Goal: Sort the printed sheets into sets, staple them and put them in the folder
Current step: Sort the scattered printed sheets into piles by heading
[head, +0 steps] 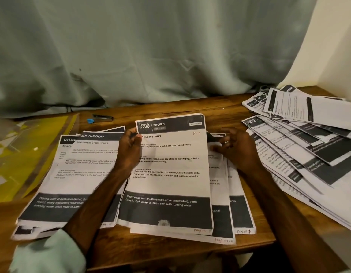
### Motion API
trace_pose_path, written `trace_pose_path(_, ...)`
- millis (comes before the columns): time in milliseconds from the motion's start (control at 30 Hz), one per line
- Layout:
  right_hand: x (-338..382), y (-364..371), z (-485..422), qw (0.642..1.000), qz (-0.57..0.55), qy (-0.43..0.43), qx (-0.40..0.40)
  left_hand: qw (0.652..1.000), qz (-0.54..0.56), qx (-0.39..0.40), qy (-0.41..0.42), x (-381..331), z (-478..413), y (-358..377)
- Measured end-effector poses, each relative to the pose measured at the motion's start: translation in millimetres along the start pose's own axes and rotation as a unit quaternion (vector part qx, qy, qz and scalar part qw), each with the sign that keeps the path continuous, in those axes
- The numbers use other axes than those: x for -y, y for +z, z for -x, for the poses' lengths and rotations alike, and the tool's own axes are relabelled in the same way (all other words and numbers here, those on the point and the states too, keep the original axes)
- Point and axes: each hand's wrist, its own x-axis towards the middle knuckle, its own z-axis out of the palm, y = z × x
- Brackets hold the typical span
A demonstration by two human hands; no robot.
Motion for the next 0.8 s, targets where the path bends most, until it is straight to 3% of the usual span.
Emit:
trace_pose_path(133, 2.0, -5.3, -0.4, 0.976, -0.205, 0.07, 0.015, 1.0, 0.001, -0.001, -0.006, 0.1, -1.3, 0.0)
trace_pose_path(200, 2.6, -5.7, 0.2, 0.963, -0.249, 0.099, 0.016, 1.0, -0.001, -0.005, -0.006, 0.3, -1.3, 0.0)
trace_pose_path(400, 2.6, -4.1, 0.7, 0.953, -0.275, 0.112, 0.06, 1.0, 0.002, -0.007, -0.007, 1.8, -1.7, -0.2)
trace_pose_path(800, 10.8, -9.7, 7.1, 0.962, -0.256, 0.097, -0.008, 1.0, 0.013, -0.015, -0.007, 5.8, -4.7, -0.4)
